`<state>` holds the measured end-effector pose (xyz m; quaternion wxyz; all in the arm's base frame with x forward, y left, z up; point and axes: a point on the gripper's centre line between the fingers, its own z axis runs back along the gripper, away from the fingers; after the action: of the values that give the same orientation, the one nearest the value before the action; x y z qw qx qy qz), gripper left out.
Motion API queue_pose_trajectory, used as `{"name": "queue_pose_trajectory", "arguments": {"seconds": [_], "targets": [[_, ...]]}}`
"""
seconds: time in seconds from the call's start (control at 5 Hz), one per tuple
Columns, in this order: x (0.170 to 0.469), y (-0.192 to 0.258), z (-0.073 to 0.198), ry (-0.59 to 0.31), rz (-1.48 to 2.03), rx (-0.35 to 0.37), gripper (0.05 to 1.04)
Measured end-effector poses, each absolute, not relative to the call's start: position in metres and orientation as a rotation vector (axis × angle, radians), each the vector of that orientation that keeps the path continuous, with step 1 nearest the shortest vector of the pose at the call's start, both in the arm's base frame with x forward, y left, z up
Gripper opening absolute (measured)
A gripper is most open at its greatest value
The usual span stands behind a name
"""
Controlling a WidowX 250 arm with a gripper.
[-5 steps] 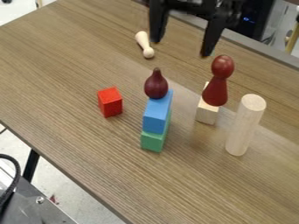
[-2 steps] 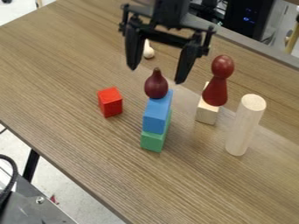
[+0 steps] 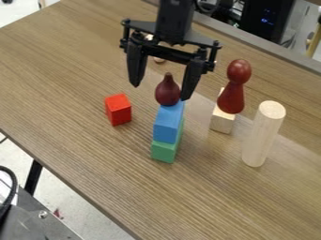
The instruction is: Put the object with a hole on top of the cylindre
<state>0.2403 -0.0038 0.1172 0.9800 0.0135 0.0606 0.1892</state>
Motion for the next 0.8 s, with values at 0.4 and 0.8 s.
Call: {"name": "queue_pose_trajectory", "arguments": {"seconds": [0.4,0.8], "targets": [[0.248,0.001,0.109,0.129,0.411,0.010,1.001],[0.262,0.005,0.093,0.159,0.409,0.005,1.001]]}}
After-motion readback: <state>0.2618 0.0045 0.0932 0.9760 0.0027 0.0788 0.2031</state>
